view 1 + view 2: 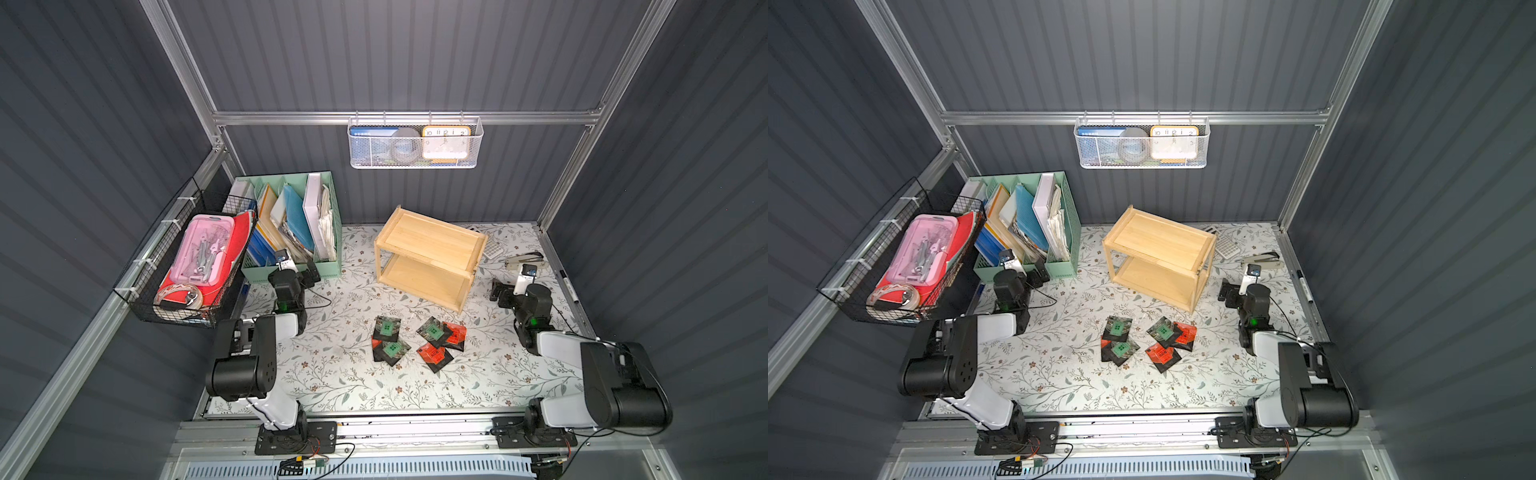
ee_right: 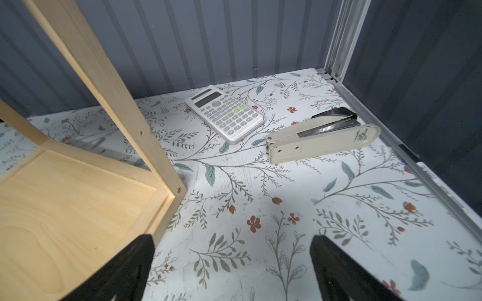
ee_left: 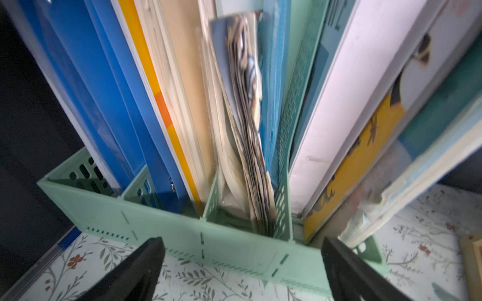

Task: Place the tea bags on the shelf by color
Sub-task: Pick up the tea bag from the center of the board.

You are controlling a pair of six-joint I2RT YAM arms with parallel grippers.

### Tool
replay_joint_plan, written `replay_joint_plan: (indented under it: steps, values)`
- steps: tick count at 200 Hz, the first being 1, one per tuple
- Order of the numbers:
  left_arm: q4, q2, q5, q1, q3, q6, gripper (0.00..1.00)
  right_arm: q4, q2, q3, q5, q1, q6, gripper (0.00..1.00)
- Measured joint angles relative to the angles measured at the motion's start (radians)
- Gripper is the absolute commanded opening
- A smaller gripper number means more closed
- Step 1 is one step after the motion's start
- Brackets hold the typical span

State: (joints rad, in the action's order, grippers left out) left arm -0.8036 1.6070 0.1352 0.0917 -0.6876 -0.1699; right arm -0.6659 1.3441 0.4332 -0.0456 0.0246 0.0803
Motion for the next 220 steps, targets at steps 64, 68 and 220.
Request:
replay_joint_plan:
  steps: [64,68,220]
  values:
    - [0.483,-0.274,-0.048,0.0,-0.154,-0.224,1.0,0.649,-0.436,0.217,0.029,0.0,0.195,0.99]
    - [0.507,-0.288,-0.053,0.0,-0.154,-0.237,1.0,0.691,-0.454,0.23,0.036,0.0,0.208,0.99]
    - [0.989,-0.546,-0.446,-0.074,-0.06,-0.525,1.0,1.394,-0.614,0.315,0.462,-0.168,0.495,0.99]
